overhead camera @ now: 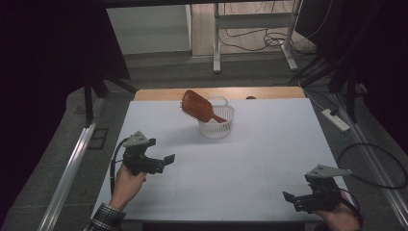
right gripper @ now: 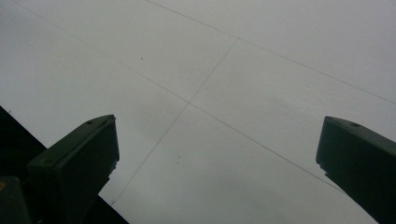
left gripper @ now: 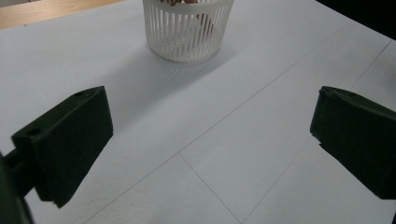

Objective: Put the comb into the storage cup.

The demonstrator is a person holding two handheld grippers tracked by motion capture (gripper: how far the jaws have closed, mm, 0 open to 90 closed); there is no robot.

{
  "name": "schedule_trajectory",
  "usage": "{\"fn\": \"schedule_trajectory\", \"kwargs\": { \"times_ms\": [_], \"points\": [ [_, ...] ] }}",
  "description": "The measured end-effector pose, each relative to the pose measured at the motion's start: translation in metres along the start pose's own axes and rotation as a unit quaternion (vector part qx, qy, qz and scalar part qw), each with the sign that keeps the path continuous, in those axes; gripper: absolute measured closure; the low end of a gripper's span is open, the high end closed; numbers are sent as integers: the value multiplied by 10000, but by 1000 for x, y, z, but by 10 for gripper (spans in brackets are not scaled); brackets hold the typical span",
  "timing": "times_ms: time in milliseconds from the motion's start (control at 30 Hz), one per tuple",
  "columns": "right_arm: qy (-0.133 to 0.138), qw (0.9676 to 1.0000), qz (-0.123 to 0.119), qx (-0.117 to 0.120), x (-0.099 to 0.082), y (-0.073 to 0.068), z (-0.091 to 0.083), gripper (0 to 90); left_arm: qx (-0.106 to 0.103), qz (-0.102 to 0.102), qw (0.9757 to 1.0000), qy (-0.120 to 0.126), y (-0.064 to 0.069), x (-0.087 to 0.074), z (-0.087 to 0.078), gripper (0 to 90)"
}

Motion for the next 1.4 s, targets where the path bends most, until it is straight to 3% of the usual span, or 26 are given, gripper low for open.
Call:
{"fn": "schedule_trajectory", "kwargs": {
  "times_ms": [1400],
  "points": [
    [0, 10000, 6, -14, 0, 0, 0, 0, 131, -199, 9997, -24, 6, -28, -28, 0]
  ]
}}
Point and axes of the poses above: each handheld gripper's, and its own axes: z roughly forward along the jaws, x roughly out of its top, y roughly to its right, the point moved 1 cm from there along z, roughly forward along the jaws, and after that the axes turned 1 degree about -z, right-handed, at the moved point
